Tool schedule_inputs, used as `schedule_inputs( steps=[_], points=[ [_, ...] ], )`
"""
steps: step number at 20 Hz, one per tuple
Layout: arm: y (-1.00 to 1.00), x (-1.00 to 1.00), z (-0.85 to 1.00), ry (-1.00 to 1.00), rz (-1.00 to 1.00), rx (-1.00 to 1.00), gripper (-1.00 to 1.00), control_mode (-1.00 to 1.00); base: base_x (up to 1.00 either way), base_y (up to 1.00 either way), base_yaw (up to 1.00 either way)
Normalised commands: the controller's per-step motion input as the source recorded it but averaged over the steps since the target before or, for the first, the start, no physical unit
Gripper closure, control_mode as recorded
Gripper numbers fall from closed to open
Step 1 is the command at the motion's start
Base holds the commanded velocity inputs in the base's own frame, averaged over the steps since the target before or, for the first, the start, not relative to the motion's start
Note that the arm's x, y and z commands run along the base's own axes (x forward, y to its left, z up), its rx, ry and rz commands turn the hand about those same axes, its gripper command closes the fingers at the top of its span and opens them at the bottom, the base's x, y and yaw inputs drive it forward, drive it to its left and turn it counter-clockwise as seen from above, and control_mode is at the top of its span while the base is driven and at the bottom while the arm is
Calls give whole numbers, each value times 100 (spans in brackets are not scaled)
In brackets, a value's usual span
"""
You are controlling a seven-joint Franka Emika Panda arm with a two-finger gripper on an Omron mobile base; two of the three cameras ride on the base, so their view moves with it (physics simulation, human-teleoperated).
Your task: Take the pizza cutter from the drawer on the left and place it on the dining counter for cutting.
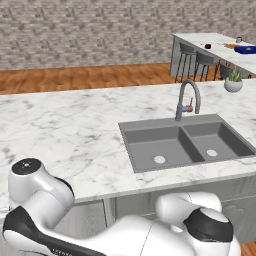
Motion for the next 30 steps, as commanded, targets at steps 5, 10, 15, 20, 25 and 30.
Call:
schedule_inputs(
  steps=[5,10,15,20,25,30],
  points=[
    [0,0,-38,1,-6,0,-100,-100,0,0,0],
    [0,0,-24,0,-7,0,-100,-100,0,0,0],
    [0,0,-20,0,-4,0,-100,-100,0,0,0],
    [0,0,-19,0,-2,0,-100,-100,0,0,0],
    [0,0,-16,0,-1,0,-100,-100,0,0,0],
    [2,0,-14,0,-2,0,-100,-100,0,0,0]
  ],
)
